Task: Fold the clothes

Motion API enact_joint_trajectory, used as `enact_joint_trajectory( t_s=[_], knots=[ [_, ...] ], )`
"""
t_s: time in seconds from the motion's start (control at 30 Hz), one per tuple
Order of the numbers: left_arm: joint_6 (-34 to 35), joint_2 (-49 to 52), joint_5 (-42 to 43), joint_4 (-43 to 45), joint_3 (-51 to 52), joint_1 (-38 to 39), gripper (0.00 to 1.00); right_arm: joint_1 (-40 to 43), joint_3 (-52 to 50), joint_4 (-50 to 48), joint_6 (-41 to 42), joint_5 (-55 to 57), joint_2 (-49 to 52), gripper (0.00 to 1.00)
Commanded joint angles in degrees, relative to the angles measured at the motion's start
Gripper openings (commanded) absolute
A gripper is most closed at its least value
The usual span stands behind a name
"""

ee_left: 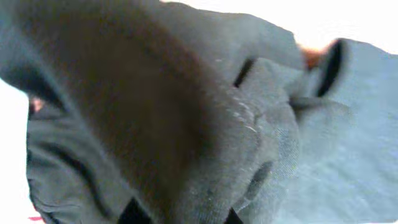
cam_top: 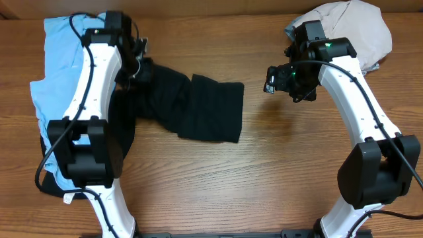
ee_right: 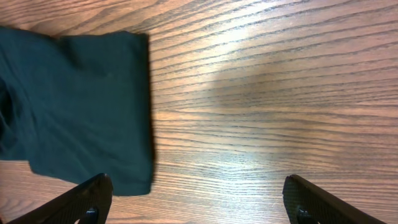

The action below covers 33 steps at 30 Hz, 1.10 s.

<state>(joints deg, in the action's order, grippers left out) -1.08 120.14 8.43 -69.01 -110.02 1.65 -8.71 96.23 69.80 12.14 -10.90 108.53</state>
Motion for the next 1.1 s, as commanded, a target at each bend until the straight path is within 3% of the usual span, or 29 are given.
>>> enact_joint_trajectory(
  t_s=[0.0,0.27,0.43,0.53,0.57,0.6,0.63,0.87,1.07],
  knots=[
    [-2.7,0.0,-0.4,-2.3,-4.4,5.1,0.04,-0.2,0.8,-0.3,-0.1,0.6,-1.4,0.91],
    [-2.8,1.4,-0.8,-1.4,-4.5,19.2,0.04,0.1,0.8,-0.5,-0.1,0.6,-1.4,0.91],
    [-2.8,4.0,-1.0,1.6,-4.5,27.4,0.18,1.8,1.5,-0.9,-0.1,0.6,-1.5,0.91],
    [-2.8,5.6,-1.0,3.8,-4.5,31.1,0.51,4.0,3.9,-0.2,-0.1,-0.4,-1.9,0.91],
    [-2.8,6.2,-1.2,4.6,-4.5,32.2,0.65,4.9,5.1,0.4,-0.2,-1.0,-2.1,0.91],
    [-2.8,6.6,-1.5,5.1,-4.5,33.0,0.89,5.8,6.4,0.8,-0.2,-1.7,-2.4,0.91],
    [-2.7,6.8,-1.9,5.7,-4.5,33.6,1.0,6.6,7.7,1.1,-0.4,-2.5,-2.7,0.91],
    [3.0,6.5,-4.8,6.7,-8.1,32.2,1.0,9.5,12.4,1.5,-1.9,-5.7,-4.7,0.91],
    [3.5,6.4,-4.3,-0.2,-23.5,27.7,1.0,8.4,11.6,1.6,-1.9,-5.8,-4.6,0.91]
  ],
)
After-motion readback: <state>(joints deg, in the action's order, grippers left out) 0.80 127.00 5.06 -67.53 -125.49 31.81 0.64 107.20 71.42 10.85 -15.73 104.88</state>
